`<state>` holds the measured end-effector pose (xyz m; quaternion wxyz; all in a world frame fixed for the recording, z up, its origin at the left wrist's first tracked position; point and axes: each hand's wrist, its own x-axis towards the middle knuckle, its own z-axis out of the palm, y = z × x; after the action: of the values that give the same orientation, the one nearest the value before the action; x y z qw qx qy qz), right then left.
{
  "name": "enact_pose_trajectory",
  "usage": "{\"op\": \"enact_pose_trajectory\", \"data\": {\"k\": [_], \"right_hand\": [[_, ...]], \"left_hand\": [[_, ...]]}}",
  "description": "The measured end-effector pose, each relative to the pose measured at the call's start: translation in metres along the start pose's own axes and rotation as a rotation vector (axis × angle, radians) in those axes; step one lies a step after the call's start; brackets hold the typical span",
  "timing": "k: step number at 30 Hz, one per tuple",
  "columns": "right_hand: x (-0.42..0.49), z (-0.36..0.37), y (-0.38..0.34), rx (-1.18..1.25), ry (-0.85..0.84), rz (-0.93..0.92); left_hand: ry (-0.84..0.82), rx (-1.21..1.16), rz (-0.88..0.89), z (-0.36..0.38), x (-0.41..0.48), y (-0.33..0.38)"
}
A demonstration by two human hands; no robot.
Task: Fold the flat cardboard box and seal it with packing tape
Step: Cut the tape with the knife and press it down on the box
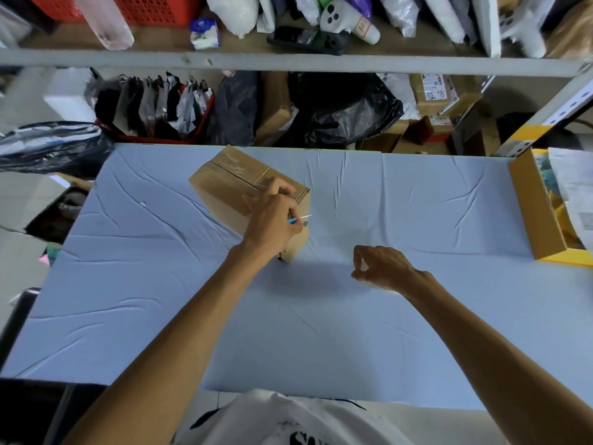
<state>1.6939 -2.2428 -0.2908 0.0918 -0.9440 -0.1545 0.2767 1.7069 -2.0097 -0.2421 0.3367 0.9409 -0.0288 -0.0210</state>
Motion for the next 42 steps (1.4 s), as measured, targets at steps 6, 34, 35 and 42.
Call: {"op": "enact_pose_trajectory", "data": {"k": [6,34,35,42], "right_hand": [[-0.001,0.002,-0.003,-0.025,0.015,-0.051],[-0.007,0.013,-0.012,0.007,0.202,-0.118],[-0.008,0.011,-0.013,0.014,0.227,-0.118],[0.001,0.010,-0.010,0.133,0.148,-0.154]], "left_hand": [[0.000,0.019,-0.011,0.000,-0.001,0.002],[0.021,0.076,0.010,-0.001,-0.003,0.004],[0.017,0.093,0.022,-0.002,-0.003,0.004],[0.175,0.210,0.320,0.002,-0.021,0.000]]}}
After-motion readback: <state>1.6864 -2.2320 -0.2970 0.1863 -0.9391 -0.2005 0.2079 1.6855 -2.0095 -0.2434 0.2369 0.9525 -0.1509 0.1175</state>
